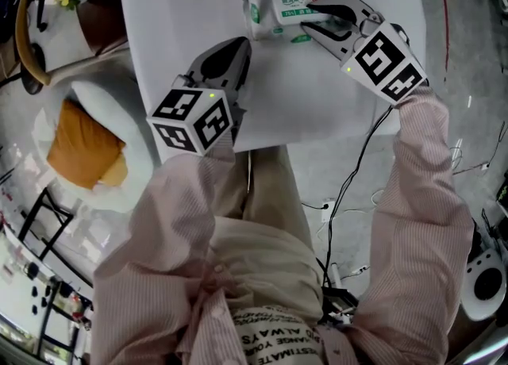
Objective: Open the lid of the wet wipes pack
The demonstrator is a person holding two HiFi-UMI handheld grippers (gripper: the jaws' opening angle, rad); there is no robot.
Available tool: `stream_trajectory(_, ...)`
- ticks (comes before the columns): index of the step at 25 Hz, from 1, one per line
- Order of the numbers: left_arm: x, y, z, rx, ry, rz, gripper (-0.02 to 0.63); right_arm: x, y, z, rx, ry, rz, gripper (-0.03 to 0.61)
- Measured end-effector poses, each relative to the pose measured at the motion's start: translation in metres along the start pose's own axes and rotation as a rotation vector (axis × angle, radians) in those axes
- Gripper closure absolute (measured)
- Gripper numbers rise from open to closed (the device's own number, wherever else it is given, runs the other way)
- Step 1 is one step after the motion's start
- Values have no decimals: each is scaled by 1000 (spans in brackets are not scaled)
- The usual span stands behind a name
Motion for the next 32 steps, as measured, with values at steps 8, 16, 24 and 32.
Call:
stream_trajectory(8, 8, -10, 7, -17, -36, -6, 617, 3, 1, 3, 129, -83, -18, 468)
stream_trajectory(16, 16, -19, 12, -27, -50, -18, 617, 7, 4, 9, 244, -153, -26, 471)
stream_trajectory(24, 26, -22, 13, -16, -39, -20, 617, 12, 7, 10, 303, -137, -53, 474)
stream_trajectory(32, 34, -22, 15, -9, -26, -18, 617, 21, 11, 10, 338, -73, -89, 491)
Point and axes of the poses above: the fingertips, and each gripper's own axes: y backward along the fingers, z to its right, x out of its top, the point moved 1 cm from there along y, backward along the fingers, and after that the axes turned 3 degrees about z, right-handed, at the moved point
